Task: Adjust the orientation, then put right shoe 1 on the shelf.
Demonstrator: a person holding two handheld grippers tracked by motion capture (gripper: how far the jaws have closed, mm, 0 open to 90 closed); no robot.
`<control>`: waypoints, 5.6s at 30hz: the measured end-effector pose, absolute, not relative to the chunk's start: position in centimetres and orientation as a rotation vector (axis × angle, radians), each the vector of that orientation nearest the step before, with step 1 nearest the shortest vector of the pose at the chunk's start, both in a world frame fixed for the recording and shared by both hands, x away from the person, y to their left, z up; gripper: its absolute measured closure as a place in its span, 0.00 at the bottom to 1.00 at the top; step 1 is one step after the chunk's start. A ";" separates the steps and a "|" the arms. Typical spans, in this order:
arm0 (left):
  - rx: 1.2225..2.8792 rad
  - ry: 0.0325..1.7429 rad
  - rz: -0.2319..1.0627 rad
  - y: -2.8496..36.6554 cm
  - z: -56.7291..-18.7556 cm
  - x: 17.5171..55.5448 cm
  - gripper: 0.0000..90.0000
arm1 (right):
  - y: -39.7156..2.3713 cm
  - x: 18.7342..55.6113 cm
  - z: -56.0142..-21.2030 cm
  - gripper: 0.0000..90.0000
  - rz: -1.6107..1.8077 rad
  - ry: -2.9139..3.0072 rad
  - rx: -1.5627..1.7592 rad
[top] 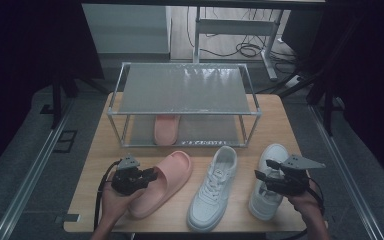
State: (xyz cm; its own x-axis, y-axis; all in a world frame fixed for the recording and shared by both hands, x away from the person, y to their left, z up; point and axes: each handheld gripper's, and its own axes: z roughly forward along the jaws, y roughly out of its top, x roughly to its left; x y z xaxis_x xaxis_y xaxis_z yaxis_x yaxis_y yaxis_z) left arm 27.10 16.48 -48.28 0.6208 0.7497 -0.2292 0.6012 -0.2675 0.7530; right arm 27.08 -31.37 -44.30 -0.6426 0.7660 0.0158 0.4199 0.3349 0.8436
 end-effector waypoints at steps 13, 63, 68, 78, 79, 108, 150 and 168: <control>2.012 1.041 0.180 15.4 -48.5 24.3 0.58 | -31.5 27.0 -44.1 0.44 1.235 2.211 1.050; 2.051 1.062 0.276 8.4 -48.7 27.5 0.89 | -31.4 27.0 -44.2 0.44 1.242 2.216 1.044; 2.010 1.054 0.272 7.9 -47.6 28.2 0.89 | -31.4 26.9 -44.1 0.44 1.242 2.214 1.044; 1.936 1.116 0.289 6.6 -47.2 31.3 0.89 | -31.4 26.9 -44.1 0.44 1.243 2.216 1.042; 1.936 1.116 0.289 6.6 -47.2 31.3 0.89 | -31.4 26.9 -44.1 0.44 1.243 2.216 1.042; 1.766 1.346 0.349 1.2 -49.3 39.4 0.90 | -31.7 26.9 -44.0 0.44 1.260 2.205 1.043; 1.762 1.377 0.394 -0.6 -49.9 43.0 0.63 | -31.7 26.6 -43.7 0.44 1.277 2.202 1.025; 1.756 1.257 0.302 4.1 -48.2 37.8 0.73 | -31.7 26.6 -43.7 0.44 1.270 2.199 1.028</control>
